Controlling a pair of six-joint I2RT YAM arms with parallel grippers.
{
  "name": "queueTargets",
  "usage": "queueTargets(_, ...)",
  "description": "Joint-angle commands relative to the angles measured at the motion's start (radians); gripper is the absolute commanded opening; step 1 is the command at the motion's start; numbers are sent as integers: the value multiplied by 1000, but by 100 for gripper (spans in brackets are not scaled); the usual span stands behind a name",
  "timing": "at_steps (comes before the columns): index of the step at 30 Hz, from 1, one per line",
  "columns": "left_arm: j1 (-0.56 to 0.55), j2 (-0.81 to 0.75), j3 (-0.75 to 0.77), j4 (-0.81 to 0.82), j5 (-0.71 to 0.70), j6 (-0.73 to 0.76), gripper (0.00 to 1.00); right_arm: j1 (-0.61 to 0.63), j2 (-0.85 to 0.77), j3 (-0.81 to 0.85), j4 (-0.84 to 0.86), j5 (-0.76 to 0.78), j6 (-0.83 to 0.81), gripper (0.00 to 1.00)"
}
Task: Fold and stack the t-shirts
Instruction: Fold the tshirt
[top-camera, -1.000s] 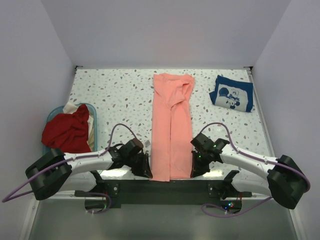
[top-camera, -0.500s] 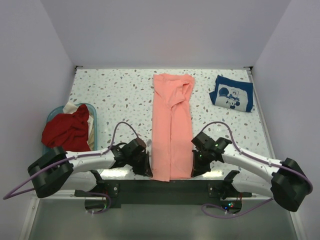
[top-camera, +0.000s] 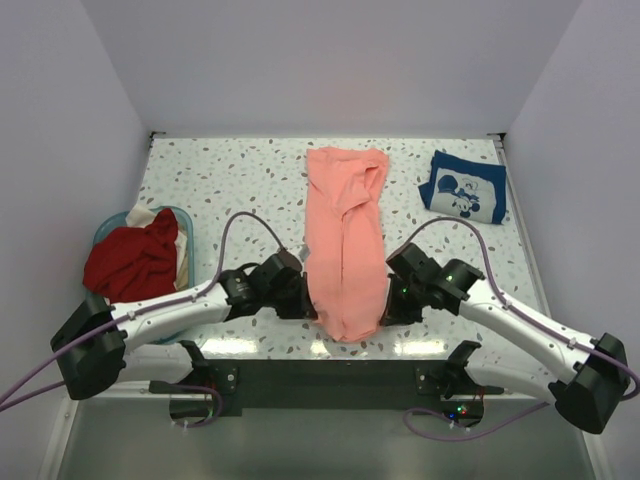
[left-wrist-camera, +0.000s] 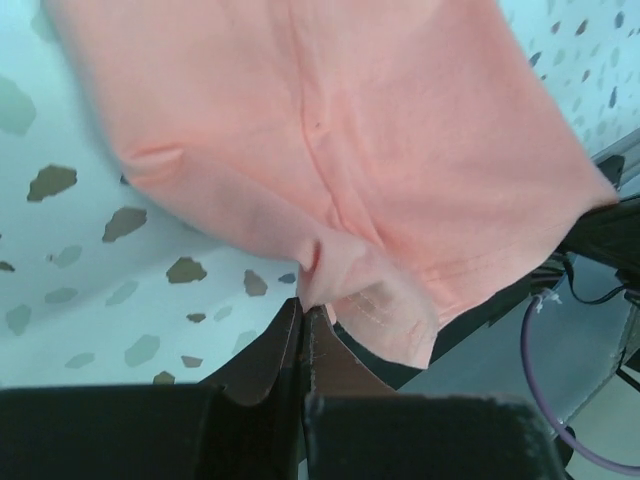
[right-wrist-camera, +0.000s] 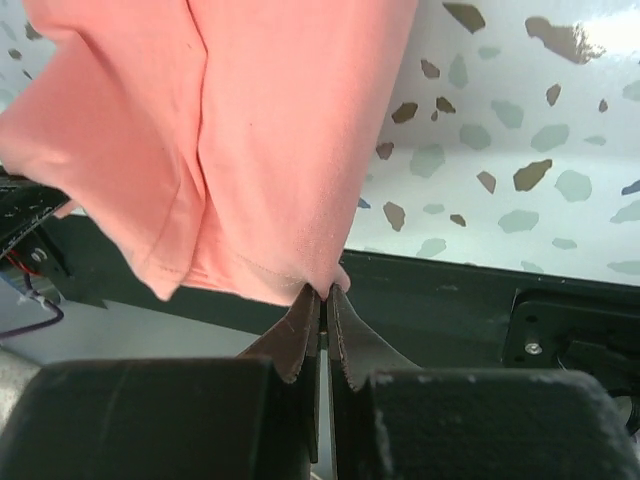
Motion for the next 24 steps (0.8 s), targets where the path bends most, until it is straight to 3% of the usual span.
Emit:
queueTargets(1, 17, 29, 102, -16, -58, 46, 0, -7, 43, 90, -24, 112, 0, 0)
queueTargets(6, 82, 81, 142, -4, -40, 82, 0, -72, 109, 160, -4, 175, -57, 0)
queueTargets(10, 158, 124, 167, 42, 9, 110, 0, -178, 175, 198, 72, 134, -150, 0)
queueTargets(24, 369, 437, 423, 90, 112, 259, 0, -365, 598, 520, 146, 94, -365, 0)
